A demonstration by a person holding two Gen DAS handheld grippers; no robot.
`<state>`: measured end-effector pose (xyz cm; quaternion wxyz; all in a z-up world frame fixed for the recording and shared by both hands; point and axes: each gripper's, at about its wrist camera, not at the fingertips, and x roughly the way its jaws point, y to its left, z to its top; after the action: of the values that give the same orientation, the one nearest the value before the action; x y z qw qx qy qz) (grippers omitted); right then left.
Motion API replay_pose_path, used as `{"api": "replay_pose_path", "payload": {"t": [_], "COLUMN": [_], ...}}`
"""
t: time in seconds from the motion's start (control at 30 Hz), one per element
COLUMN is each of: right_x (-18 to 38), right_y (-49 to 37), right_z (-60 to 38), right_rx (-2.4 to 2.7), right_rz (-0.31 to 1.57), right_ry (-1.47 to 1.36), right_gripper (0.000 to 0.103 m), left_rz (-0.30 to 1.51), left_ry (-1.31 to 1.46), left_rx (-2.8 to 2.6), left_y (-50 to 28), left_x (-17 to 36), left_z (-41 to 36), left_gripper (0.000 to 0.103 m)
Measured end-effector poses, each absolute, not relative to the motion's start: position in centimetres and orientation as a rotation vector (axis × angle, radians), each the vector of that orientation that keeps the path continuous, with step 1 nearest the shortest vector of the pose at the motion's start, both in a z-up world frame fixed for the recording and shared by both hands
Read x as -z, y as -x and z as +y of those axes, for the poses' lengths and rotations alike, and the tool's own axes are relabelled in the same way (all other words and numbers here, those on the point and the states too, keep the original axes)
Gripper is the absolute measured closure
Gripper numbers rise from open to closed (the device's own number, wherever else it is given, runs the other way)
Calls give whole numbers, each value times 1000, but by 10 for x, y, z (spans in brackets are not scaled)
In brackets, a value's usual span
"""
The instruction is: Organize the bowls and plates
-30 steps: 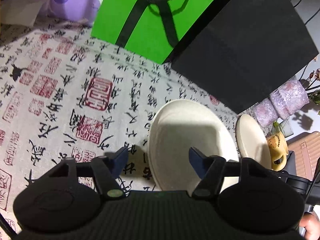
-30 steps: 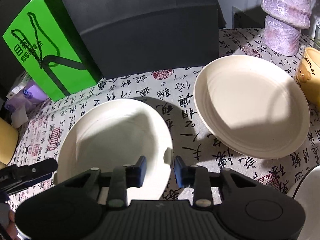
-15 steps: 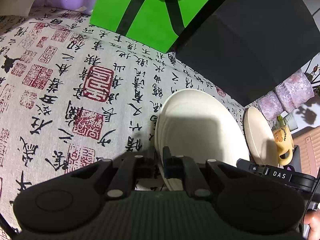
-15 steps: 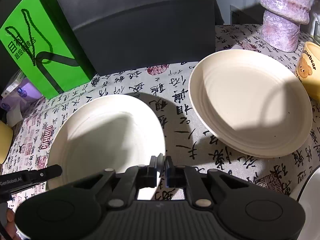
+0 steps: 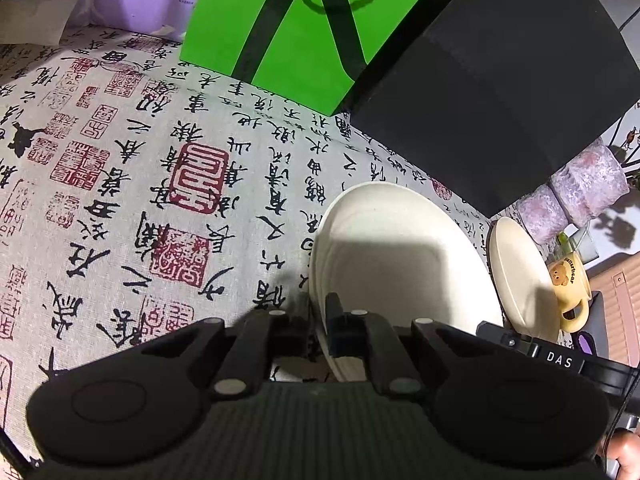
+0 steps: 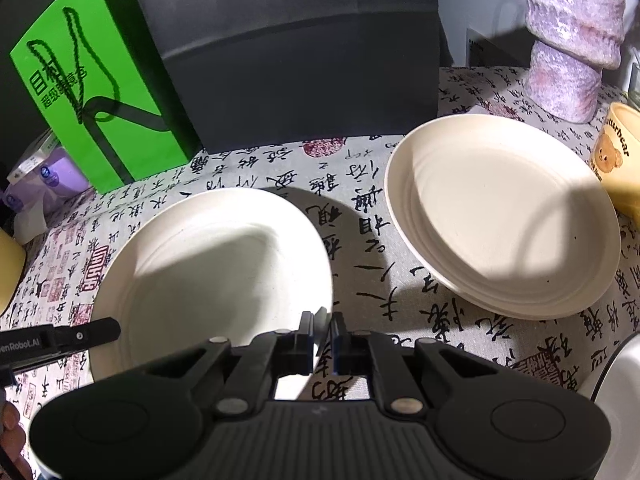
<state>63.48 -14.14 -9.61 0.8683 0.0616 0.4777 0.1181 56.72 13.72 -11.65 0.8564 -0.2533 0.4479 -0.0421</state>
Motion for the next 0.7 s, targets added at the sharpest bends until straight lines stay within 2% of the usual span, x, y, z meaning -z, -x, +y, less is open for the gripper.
{"api": "replay_pose_path", "payload": {"t": [0.7], "right_x": [60], "right_y": [-622], "right_z": [-141], "right_rx": [-269], "right_rz": [887], "right_ry": [-128], "right_gripper": [96], "left_rz": [805], "left_ry": [502], "left_rx": [81], "left_y": [-548], "left_x": [83], "left_z": [132], "left_gripper": [94]}}
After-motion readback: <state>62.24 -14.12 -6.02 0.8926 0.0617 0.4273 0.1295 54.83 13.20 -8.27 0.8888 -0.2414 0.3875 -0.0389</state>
